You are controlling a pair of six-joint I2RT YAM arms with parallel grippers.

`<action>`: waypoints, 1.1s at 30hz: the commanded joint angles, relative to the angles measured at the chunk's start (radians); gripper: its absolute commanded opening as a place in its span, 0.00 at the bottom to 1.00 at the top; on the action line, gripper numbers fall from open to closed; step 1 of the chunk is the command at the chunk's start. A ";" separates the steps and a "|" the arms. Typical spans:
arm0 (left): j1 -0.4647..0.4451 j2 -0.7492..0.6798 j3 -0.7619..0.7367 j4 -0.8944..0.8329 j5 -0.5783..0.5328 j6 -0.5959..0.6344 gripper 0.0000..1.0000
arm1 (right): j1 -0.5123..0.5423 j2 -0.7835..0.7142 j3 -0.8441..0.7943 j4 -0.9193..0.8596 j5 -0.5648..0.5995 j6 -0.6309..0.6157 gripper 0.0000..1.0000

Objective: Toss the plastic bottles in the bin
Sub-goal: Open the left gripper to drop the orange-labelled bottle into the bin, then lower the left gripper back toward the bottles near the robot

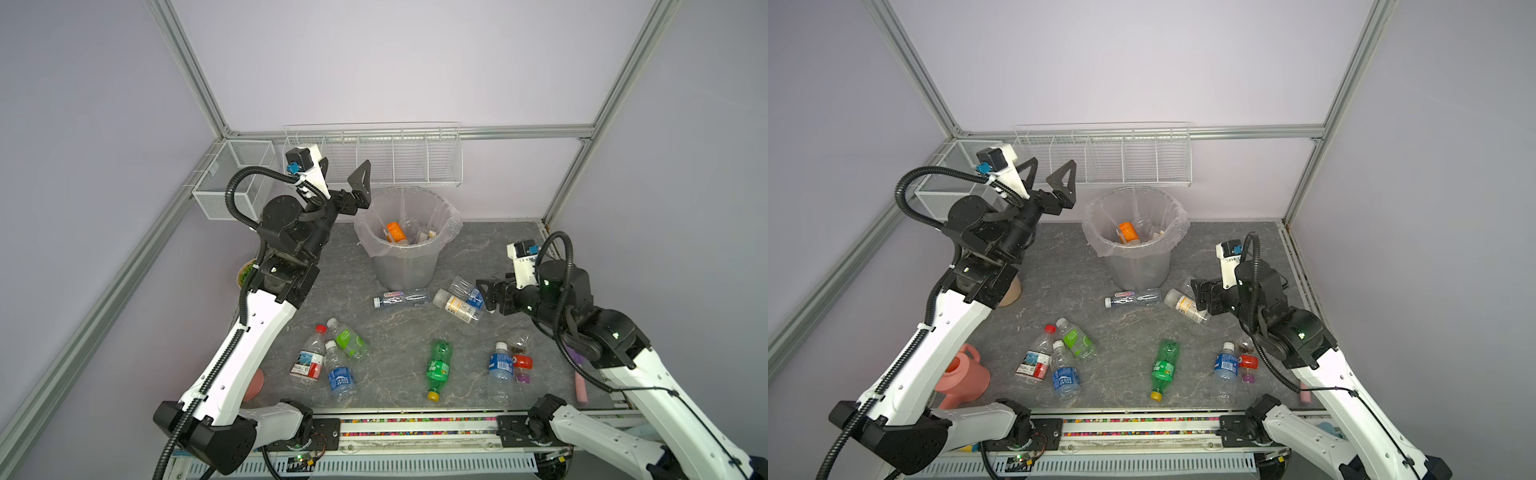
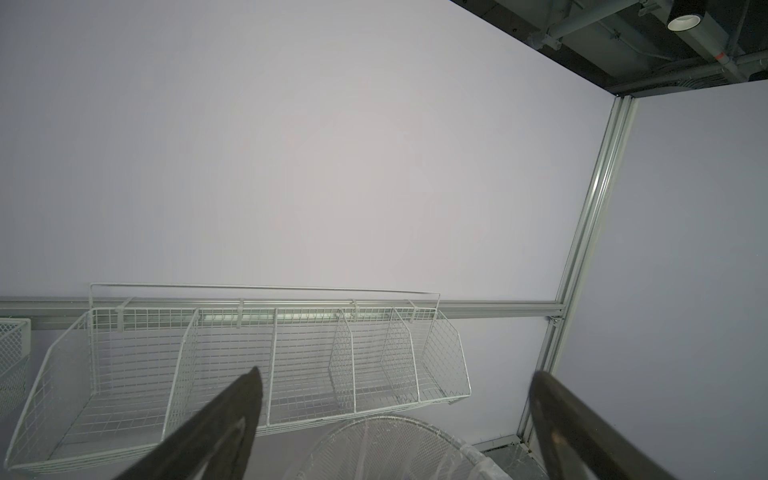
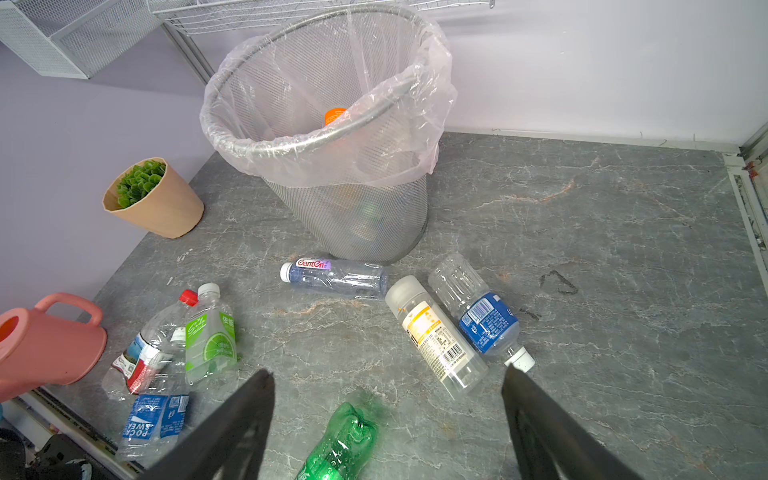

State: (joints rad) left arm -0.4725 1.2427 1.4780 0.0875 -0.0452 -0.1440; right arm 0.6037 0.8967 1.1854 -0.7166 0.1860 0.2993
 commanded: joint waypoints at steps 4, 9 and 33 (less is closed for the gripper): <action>-0.006 -0.110 -0.060 -0.199 -0.118 -0.011 0.99 | -0.004 -0.017 -0.017 0.002 -0.003 0.005 0.88; -0.003 -0.185 -0.123 -0.427 -0.221 -0.100 0.99 | -0.004 -0.006 -0.025 0.006 -0.028 0.001 0.88; 0.193 -0.419 -0.653 -0.992 -0.030 -0.605 0.88 | -0.003 0.030 -0.093 0.033 -0.167 0.009 0.88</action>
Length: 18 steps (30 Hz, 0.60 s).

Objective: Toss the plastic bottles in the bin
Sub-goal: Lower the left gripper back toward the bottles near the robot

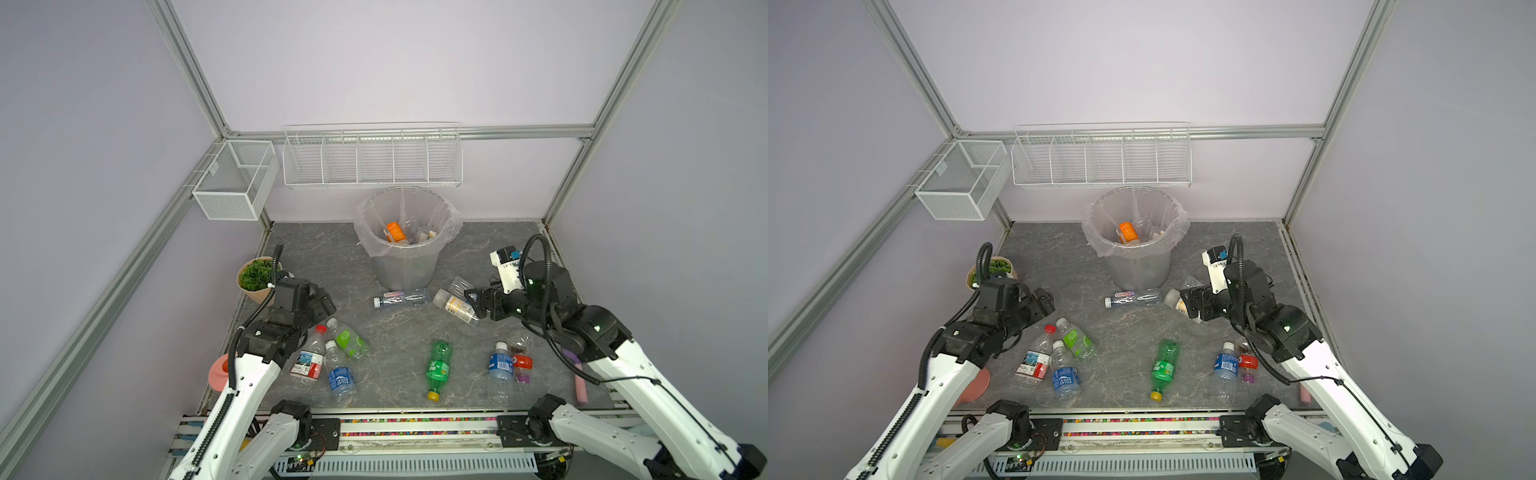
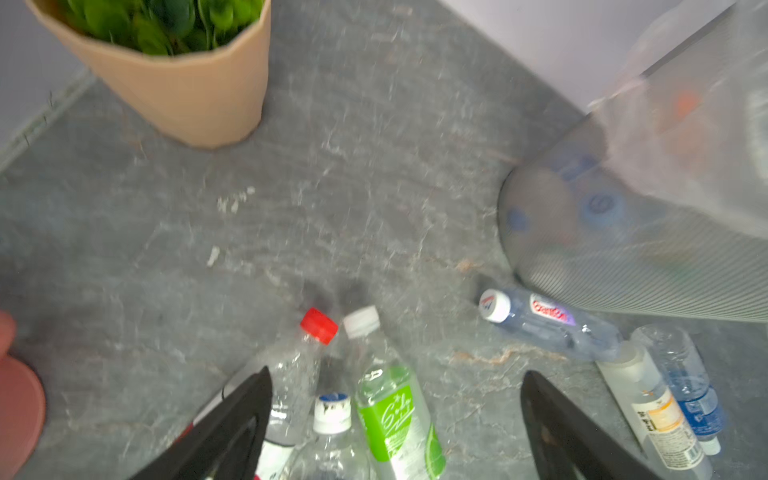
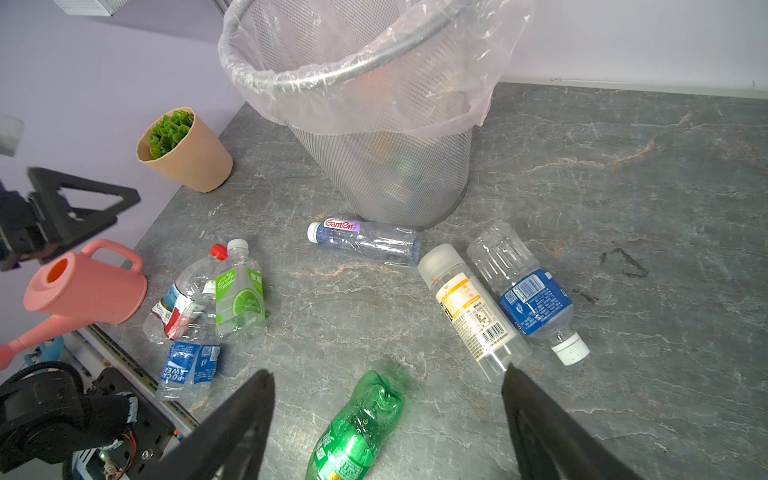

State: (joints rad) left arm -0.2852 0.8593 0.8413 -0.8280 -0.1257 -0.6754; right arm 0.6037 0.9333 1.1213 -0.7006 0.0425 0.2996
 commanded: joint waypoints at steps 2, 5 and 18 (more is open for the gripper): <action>0.006 -0.070 -0.044 -0.091 0.061 -0.098 0.87 | -0.003 -0.005 -0.043 0.026 -0.028 0.012 0.88; 0.003 -0.100 -0.086 -0.117 0.085 -0.131 0.85 | -0.003 0.005 -0.062 0.049 -0.048 0.029 0.88; -0.006 -0.066 -0.244 -0.037 0.040 -0.230 0.88 | 0.003 0.006 -0.089 0.066 -0.076 0.049 0.88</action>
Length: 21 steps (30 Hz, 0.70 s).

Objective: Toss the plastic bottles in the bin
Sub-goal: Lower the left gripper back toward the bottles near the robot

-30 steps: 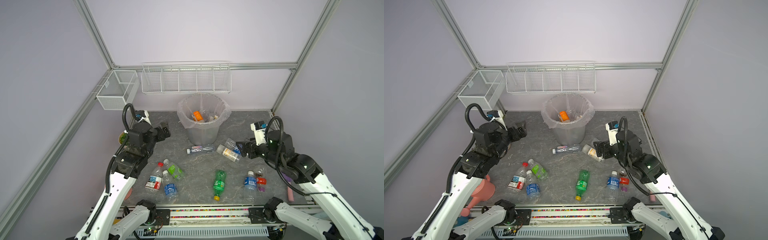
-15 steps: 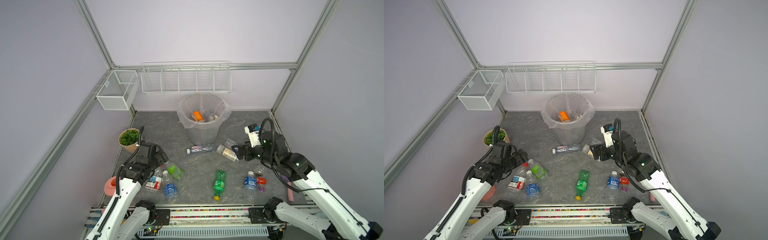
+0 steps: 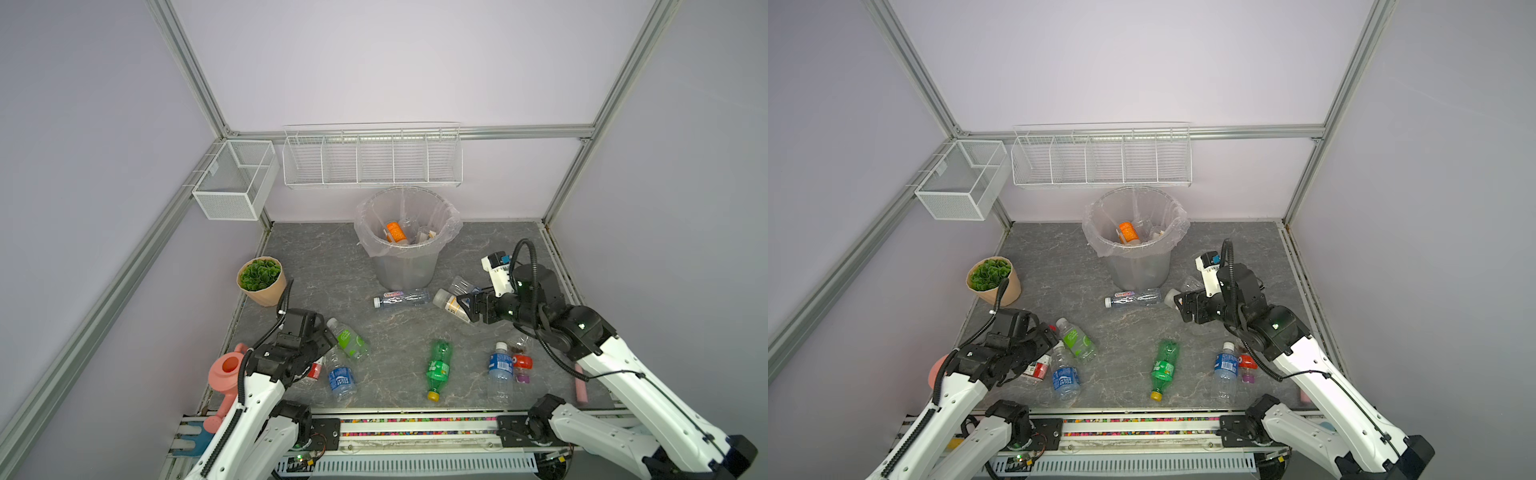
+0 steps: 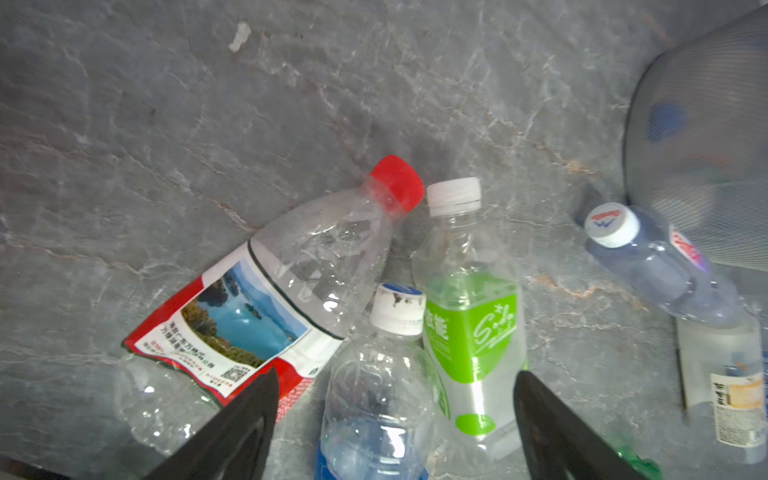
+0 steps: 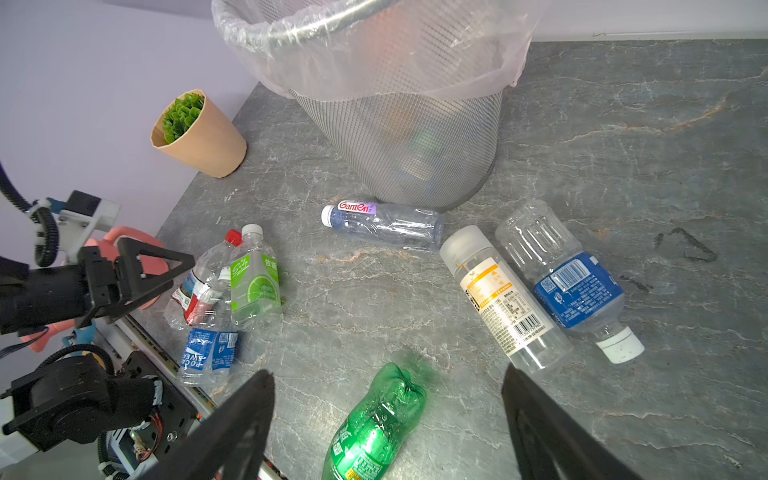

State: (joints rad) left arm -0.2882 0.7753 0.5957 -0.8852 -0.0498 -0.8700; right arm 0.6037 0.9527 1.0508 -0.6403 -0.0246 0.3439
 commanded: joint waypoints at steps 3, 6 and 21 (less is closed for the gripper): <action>-0.003 0.009 0.001 0.015 -0.093 -0.037 0.88 | 0.003 -0.031 -0.032 -0.004 -0.001 0.003 0.88; -0.002 0.009 0.005 -0.005 -0.103 -0.034 0.88 | 0.002 -0.039 -0.048 0.000 0.000 0.007 0.88; -0.066 -0.003 0.014 -0.081 -0.022 -0.065 0.76 | 0.004 -0.009 -0.054 0.044 -0.027 0.030 0.88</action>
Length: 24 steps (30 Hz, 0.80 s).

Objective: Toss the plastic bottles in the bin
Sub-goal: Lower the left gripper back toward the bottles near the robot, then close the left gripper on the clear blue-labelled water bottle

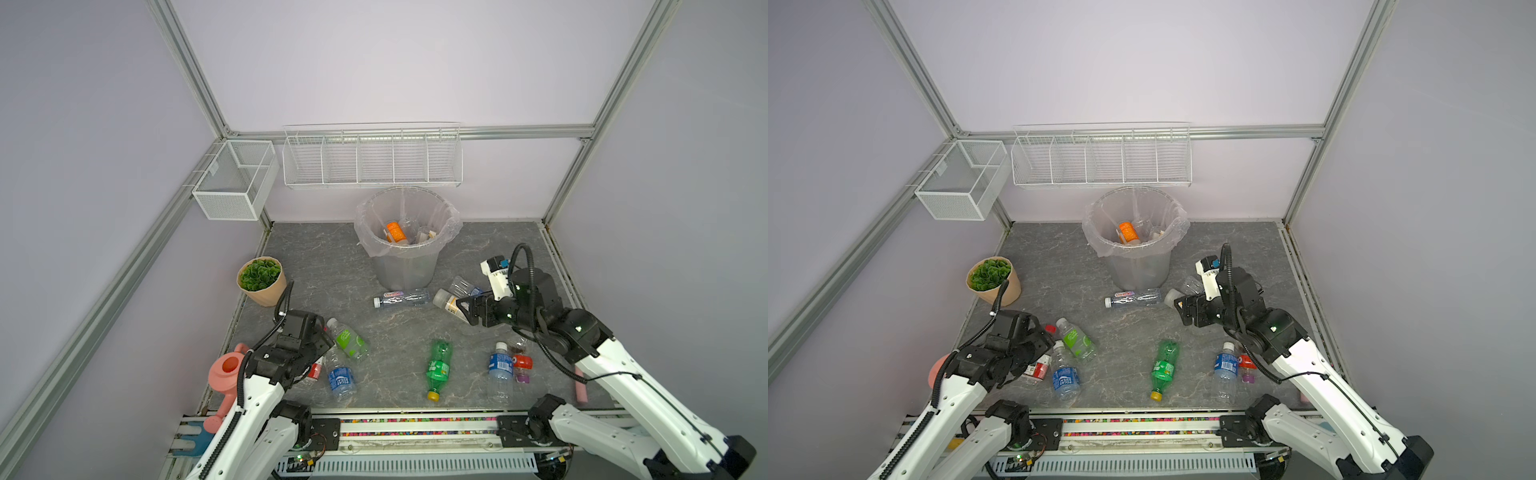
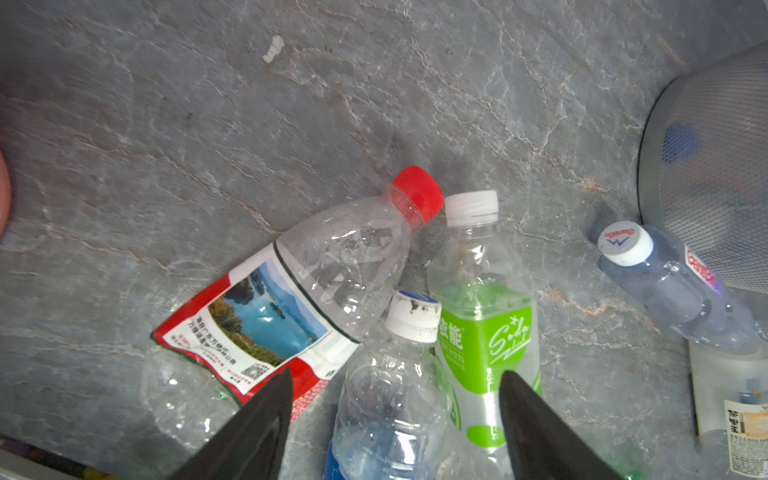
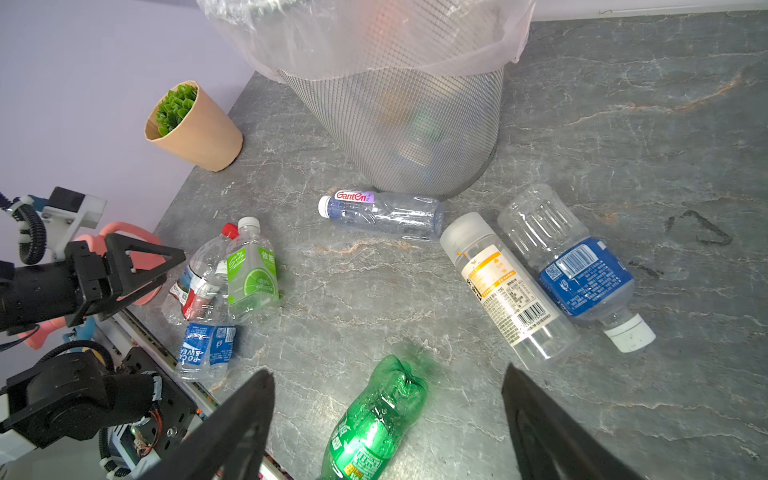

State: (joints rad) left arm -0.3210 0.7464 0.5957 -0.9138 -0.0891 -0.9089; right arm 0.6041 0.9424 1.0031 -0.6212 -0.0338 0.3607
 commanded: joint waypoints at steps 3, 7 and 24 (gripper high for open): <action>-0.131 0.034 0.025 -0.060 -0.017 -0.069 0.76 | 0.004 0.003 -0.012 0.028 -0.019 0.018 0.88; -0.181 0.027 0.015 -0.093 -0.015 -0.099 0.76 | 0.006 0.000 -0.011 0.022 -0.020 0.018 0.88; -0.346 0.029 -0.108 -0.010 0.036 -0.198 0.73 | 0.007 -0.021 -0.019 0.014 -0.012 0.027 0.88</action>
State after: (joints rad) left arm -0.6529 0.7559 0.5056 -0.9394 -0.0513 -1.0481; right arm 0.6048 0.9371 1.0012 -0.6144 -0.0429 0.3710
